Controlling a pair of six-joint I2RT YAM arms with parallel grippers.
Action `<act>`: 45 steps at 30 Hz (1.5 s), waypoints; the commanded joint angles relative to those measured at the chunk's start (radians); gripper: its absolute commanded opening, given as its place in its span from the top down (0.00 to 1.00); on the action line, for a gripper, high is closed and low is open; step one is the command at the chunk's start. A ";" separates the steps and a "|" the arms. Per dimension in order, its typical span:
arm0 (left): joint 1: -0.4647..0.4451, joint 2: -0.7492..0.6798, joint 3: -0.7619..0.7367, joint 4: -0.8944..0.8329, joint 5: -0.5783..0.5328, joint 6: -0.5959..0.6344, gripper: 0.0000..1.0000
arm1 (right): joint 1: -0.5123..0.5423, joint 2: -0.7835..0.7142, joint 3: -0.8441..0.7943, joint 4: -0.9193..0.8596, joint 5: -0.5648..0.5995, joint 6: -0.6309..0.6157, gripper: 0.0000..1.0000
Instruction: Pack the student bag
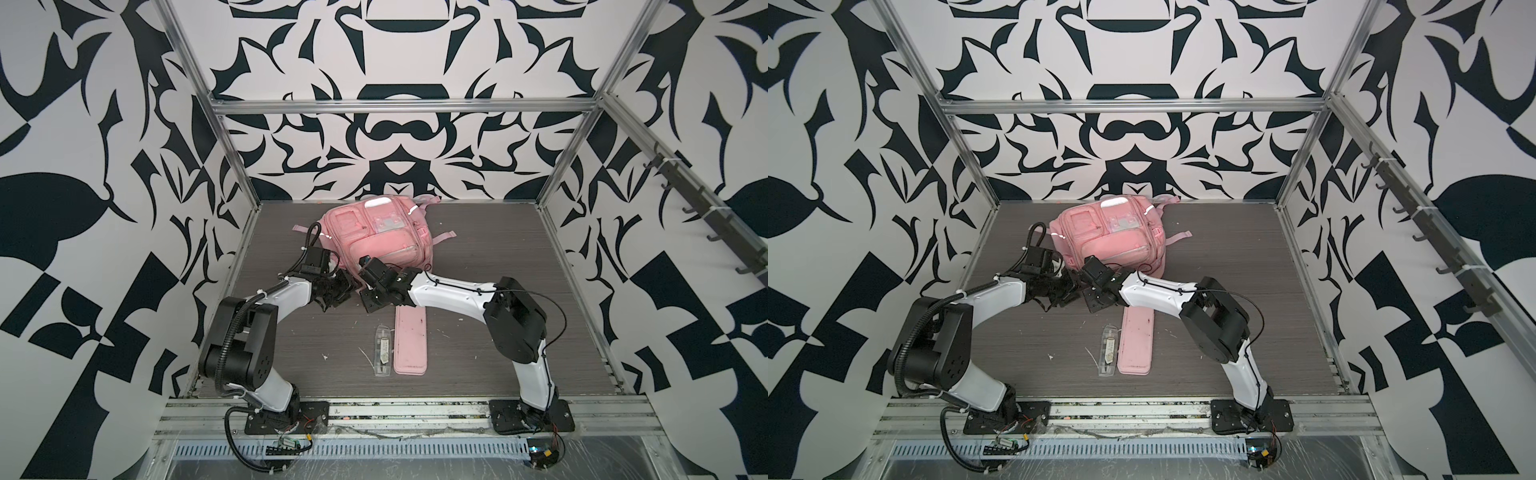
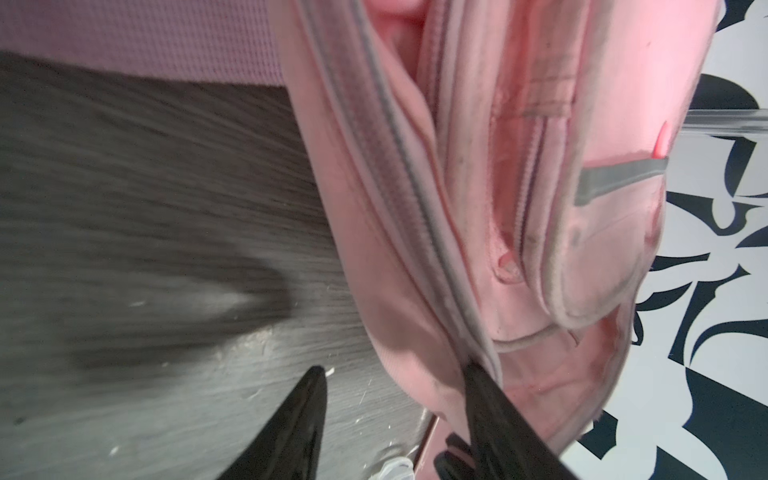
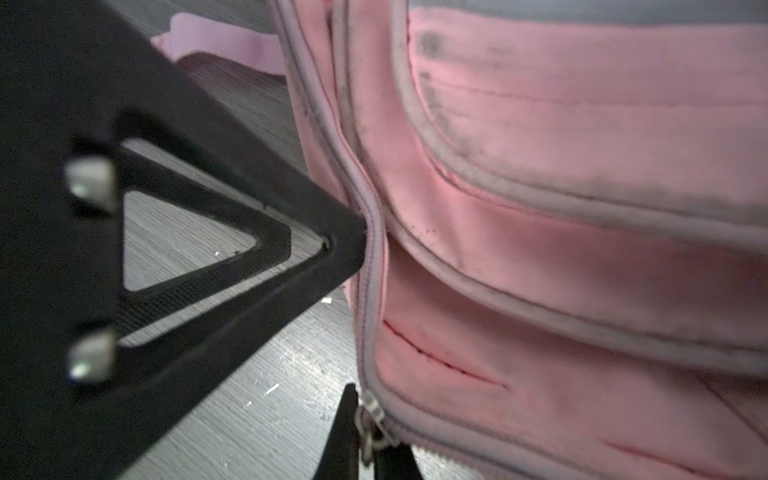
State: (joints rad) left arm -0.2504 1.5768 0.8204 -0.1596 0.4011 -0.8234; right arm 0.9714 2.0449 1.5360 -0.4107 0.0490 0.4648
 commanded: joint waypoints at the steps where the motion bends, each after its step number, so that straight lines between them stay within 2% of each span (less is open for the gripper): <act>1: -0.010 -0.053 0.023 0.020 0.018 -0.013 0.46 | 0.032 -0.029 0.036 0.006 -0.025 0.001 1.00; 7: -0.010 -0.178 0.000 -0.047 -0.035 0.015 0.49 | 0.032 -0.032 0.032 0.013 -0.028 0.001 1.00; 14: -0.011 -0.051 0.041 -0.032 0.011 0.016 0.49 | 0.032 -0.025 0.044 0.024 -0.040 0.001 1.00; 21: -0.010 0.016 0.023 0.021 0.008 0.000 0.49 | 0.032 -0.034 0.047 0.030 -0.042 0.002 1.00; 22: -0.010 0.027 0.025 0.029 0.011 -0.004 0.52 | 0.032 -0.035 0.045 0.030 -0.044 0.002 1.00; 23: -0.010 0.034 0.029 0.037 0.016 -0.007 0.60 | 0.032 -0.036 0.045 0.029 -0.043 0.002 1.00; 24: -0.010 0.040 0.032 0.040 0.016 -0.007 0.73 | 0.032 -0.038 0.042 0.031 -0.041 0.002 1.00; 27: -0.007 0.049 0.050 0.022 0.006 -0.002 0.94 | 0.032 -0.048 0.030 0.037 -0.038 -0.002 1.00; 29: 0.003 0.052 0.063 0.007 -0.001 0.010 1.00 | 0.030 -0.056 0.022 0.028 -0.023 -0.014 1.00; 35: 0.062 0.053 0.077 -0.007 0.011 0.031 1.00 | -0.005 -0.123 -0.062 0.014 0.000 -0.034 1.00; 45: 0.138 0.035 0.074 -0.025 0.024 0.061 1.00 | -0.209 -0.347 -0.325 0.028 -0.004 -0.051 1.00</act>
State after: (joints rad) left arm -0.1642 1.6161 0.8753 -0.1837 0.5117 -0.7891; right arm 0.8257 1.7851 1.2510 -0.3225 -0.0006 0.4335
